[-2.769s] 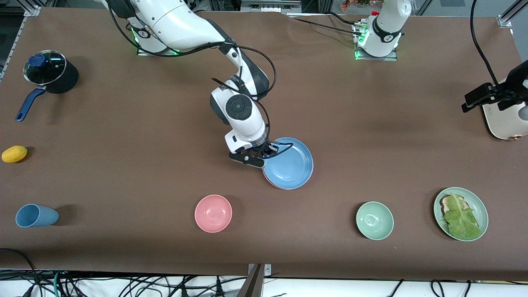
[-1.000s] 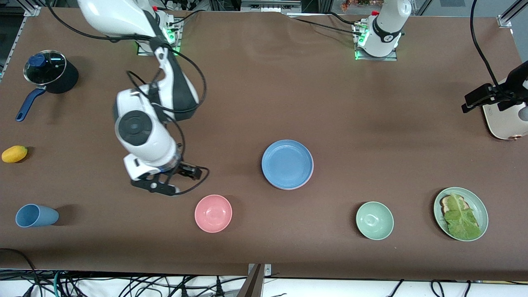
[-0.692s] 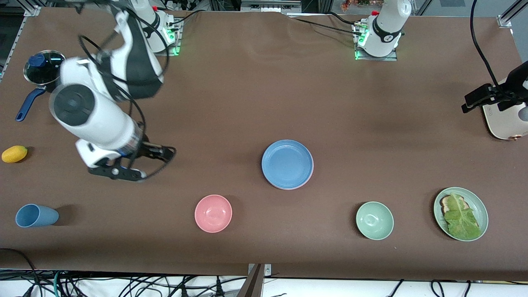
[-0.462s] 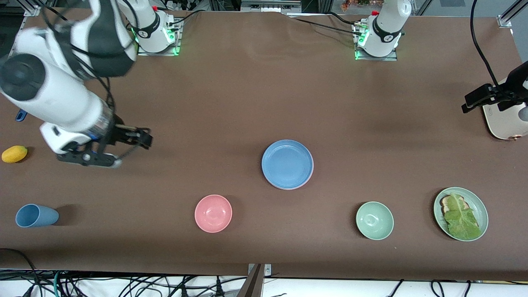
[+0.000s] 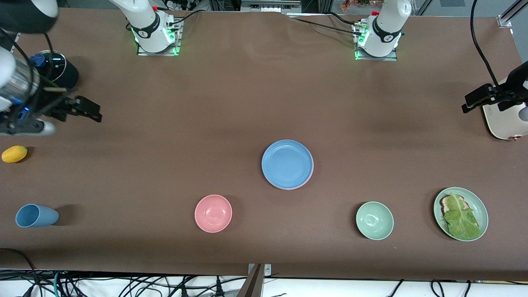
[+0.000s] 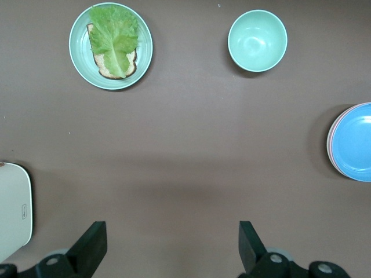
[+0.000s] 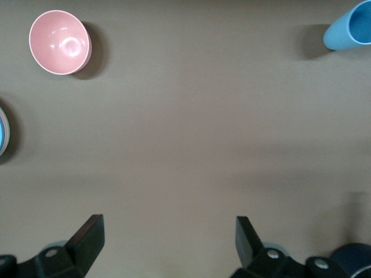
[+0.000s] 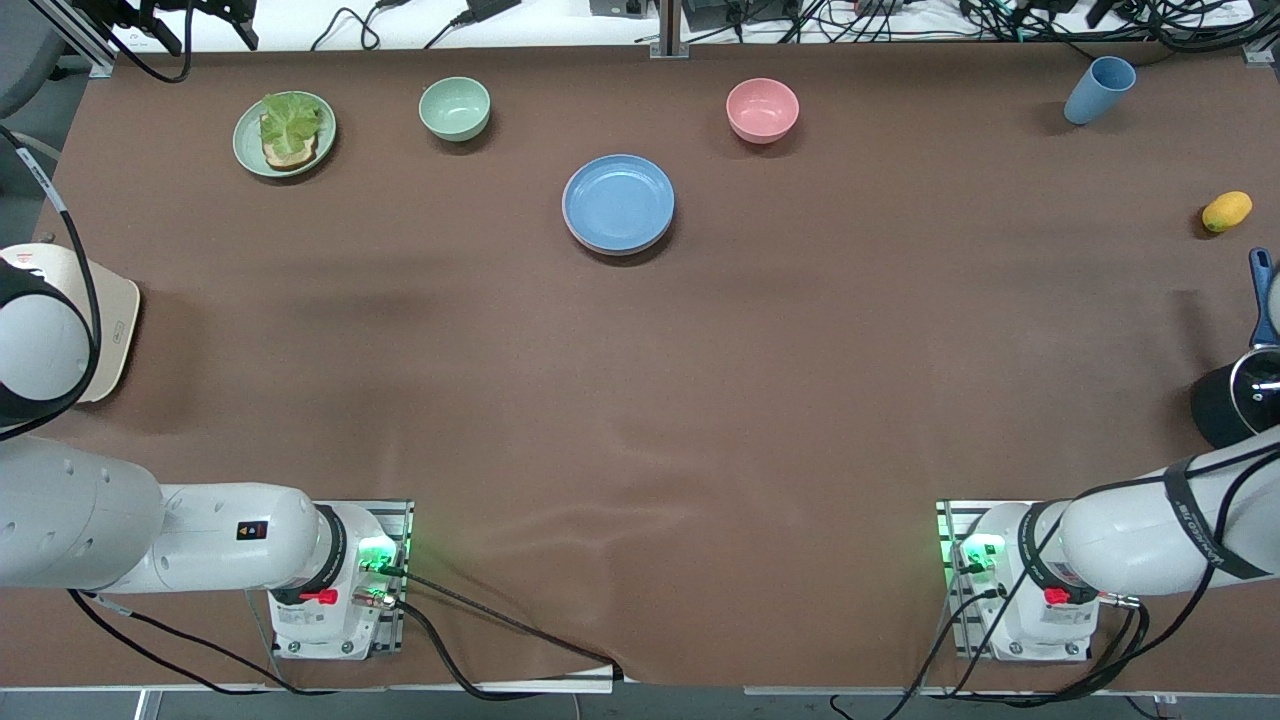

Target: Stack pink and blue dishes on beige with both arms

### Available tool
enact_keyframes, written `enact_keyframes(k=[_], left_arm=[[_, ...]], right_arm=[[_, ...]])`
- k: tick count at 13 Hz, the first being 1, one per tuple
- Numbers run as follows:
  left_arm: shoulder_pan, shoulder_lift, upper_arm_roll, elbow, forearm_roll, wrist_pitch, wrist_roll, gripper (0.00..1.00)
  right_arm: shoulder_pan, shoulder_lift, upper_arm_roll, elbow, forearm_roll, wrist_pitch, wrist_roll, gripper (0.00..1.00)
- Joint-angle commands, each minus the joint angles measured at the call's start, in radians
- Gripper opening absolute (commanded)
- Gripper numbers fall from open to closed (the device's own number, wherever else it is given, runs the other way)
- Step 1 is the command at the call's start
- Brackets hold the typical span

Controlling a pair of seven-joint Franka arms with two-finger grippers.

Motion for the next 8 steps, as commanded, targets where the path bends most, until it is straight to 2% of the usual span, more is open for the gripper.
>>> enact_keyframes(k=[1,8], left_arm=[[0.005,0.004,-0.001,0.013,-0.012,0.001,0.025,1.0],[0.005,0.004,-0.001,0.013,-0.012,0.0,0.025,1.0]], right_arm=[[-0.093,-0.175,0.091,-0.172,-0.015,0.008,-0.025,1.0],[-0.09,-0.156,0.082,-0.138,-0.022,-0.033,-0.016,1.0]])
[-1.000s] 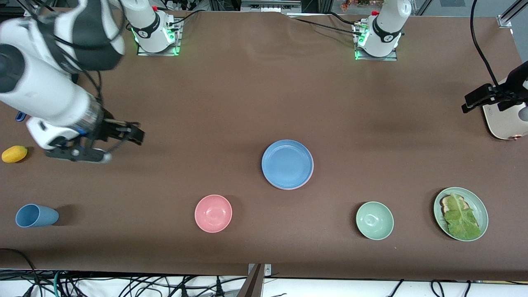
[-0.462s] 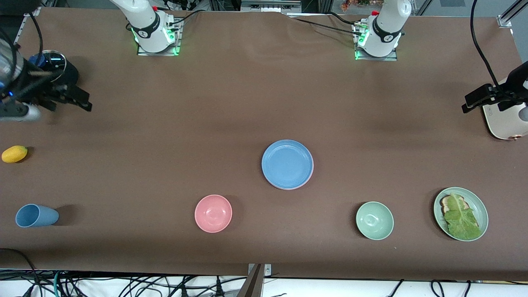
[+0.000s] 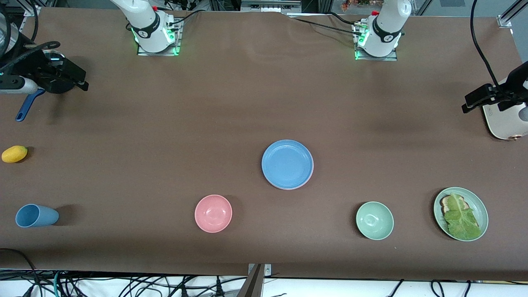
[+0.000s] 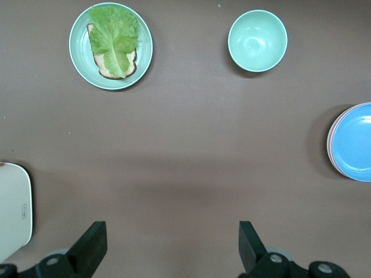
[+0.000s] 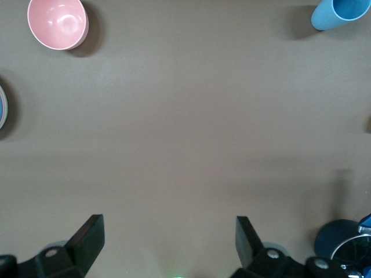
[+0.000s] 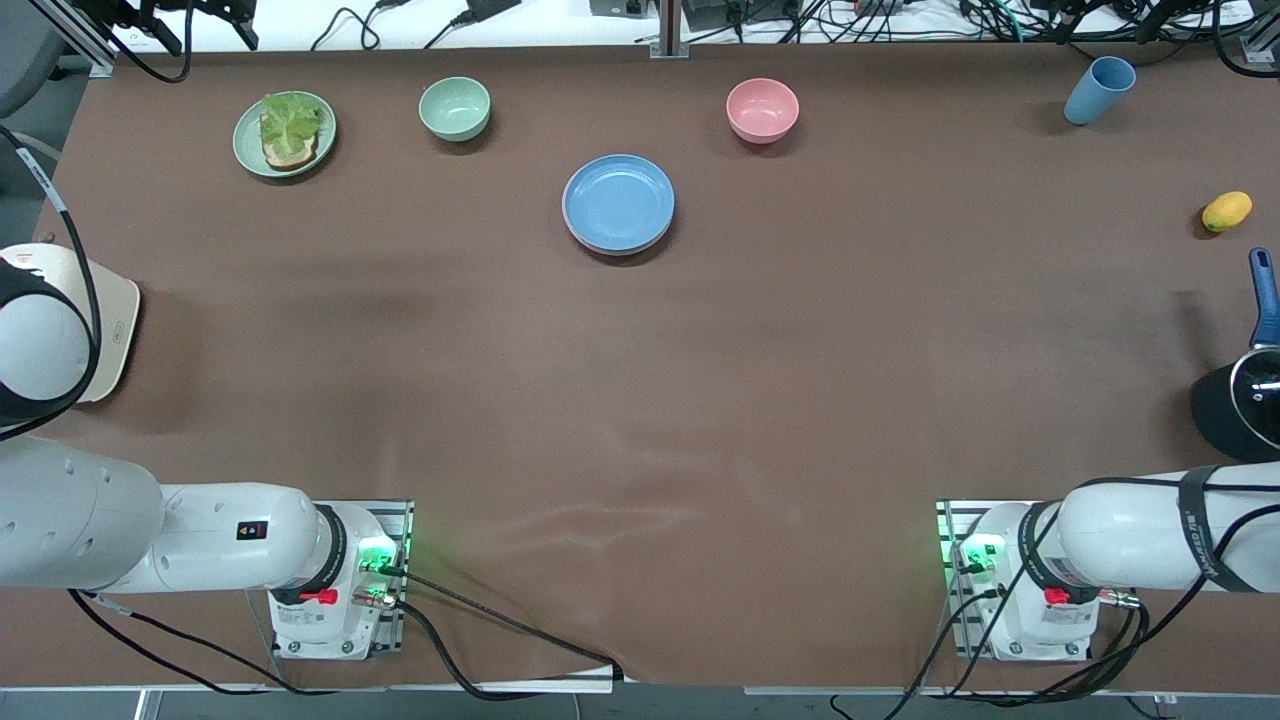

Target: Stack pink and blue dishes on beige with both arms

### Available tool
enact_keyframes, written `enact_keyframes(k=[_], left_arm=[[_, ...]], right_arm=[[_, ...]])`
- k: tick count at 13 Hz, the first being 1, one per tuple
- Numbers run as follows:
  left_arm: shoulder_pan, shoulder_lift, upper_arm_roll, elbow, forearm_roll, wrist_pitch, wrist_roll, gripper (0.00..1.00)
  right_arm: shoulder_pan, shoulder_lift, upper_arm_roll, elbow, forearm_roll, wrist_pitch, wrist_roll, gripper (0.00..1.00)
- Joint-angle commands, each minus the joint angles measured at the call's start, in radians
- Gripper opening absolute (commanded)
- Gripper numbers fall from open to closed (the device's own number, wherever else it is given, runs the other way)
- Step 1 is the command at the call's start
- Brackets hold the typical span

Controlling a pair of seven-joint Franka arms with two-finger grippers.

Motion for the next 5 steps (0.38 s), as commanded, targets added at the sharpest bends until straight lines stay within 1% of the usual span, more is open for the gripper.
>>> enact_keyframes(k=[1,5], left_arm=[[0.005,0.004,-0.001,0.011,-0.012,0.001,0.025,1.0],[0.005,0.004,-0.001,0.011,-0.012,0.001,0.025,1.0]], right_arm=[[-0.015,-0.008,0.016,-0.006,-0.012,-0.009,0.002,1.0],[-0.017,-0.007,0.004,-0.006,-0.012,-0.005,-0.001,1.0]])
